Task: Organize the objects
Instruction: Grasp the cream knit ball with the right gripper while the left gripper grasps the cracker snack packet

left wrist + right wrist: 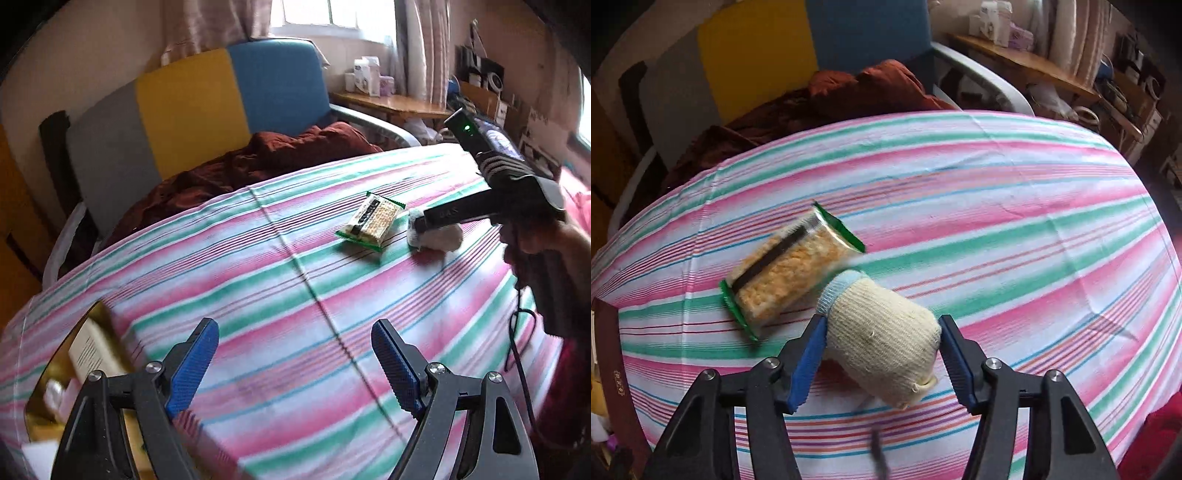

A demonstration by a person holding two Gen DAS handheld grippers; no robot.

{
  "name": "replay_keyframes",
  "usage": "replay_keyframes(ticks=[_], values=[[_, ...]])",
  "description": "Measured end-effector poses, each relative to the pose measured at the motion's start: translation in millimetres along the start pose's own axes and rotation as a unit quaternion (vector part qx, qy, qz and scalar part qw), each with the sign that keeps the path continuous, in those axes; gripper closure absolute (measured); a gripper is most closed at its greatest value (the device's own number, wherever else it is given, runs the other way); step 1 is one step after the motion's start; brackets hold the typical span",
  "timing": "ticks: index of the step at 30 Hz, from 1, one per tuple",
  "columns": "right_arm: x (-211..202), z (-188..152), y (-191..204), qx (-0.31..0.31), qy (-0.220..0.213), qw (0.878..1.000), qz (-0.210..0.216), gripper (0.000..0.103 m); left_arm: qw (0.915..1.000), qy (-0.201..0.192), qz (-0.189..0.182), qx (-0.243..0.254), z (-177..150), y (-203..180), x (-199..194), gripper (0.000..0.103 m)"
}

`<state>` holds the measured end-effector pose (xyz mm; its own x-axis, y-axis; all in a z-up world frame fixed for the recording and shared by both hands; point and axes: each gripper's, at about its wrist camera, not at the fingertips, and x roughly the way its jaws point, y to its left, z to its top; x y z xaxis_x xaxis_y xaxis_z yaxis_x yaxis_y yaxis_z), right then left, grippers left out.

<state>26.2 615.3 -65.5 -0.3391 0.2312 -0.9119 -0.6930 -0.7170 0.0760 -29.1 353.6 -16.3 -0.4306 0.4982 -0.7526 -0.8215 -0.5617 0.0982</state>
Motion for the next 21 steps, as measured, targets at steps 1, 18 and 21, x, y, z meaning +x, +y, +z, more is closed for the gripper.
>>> replay_keyframes(ticks=[1, 18, 21], values=[[1, 1, -2, 0.003, 0.002, 1.000, 0.003, 0.041, 1.0000, 0.002, -0.001, 0.005, 4, -3, 6, 0.018], [2, 4, -17, 0.022, 0.027, 0.999, 0.011, 0.041, 0.9968, 0.043, -0.040, 0.054, 53, -19, 98, 0.018], [0, 3, -22, 0.035, 0.027, 0.999, 0.003, 0.041, 0.9960, 0.038, -0.043, 0.069, 58, -19, 105, 0.018]])
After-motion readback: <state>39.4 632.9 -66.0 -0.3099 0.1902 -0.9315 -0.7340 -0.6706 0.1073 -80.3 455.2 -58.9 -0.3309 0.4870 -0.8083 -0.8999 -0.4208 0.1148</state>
